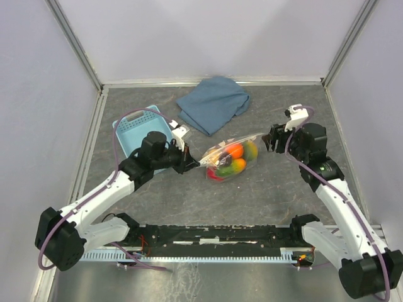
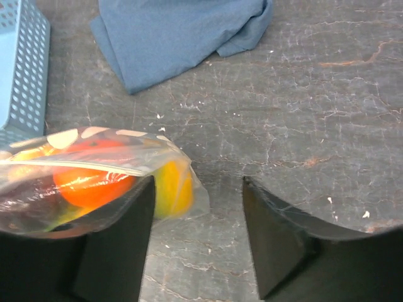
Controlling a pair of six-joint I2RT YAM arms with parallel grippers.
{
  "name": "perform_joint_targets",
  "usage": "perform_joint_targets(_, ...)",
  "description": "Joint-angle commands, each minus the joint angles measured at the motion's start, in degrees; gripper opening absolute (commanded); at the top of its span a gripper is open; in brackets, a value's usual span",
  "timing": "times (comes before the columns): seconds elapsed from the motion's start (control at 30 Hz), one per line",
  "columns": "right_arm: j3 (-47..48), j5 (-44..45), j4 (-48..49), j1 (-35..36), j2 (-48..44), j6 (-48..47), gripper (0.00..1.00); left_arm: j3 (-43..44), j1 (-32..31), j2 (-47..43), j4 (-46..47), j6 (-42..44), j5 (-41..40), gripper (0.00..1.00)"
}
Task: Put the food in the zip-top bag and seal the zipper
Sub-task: Place the zipper food storage bag at the center of the board.
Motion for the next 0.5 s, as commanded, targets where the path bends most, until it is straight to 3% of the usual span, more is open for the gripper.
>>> perform_joint_targets(0.0, 3.4, 4.5, -3.3, -0.2, -4.4, 3.8, 0.74, -1.6, 0.2, -1.5, 3.8, -6.5, -4.5, 0.11)
perform_joint_targets(0.03, 3.3, 5.1, -4.2, -0.2, -5.2, 4.4, 0.81, -1.8, 0.2, -2.2, 3.5, -7.1, -6.7, 0.15)
perform_joint_targets(0.07, 3.4, 5.7, -5.0, -0.2, -6.0, 4.9, 0.97, -1.9, 0.1, -3.0, 3.0, -7.7, -8.6, 0.19)
perform_joint_targets(0.1, 3.3, 6.2, -5.8, -0.2, -6.9, 5.5, 1.00, -1.9, 0.2, -3.9, 2.5, -7.9, -10.2, 0.22)
perform_joint_targets(0.3, 3.0, 11.1, -10.1, -0.2, -12.5, 8.5, 0.99, -1.7, 0.2, -9.2, 1.0, -8.3, -16.2, 0.42)
perform_joint_targets(0.47, 3.0, 14.2, -12.6, -0.2, -18.2, 9.2, 0.99, -2.5, 0.2, -14.2, 0.1, -8.6, -20.4, 0.50)
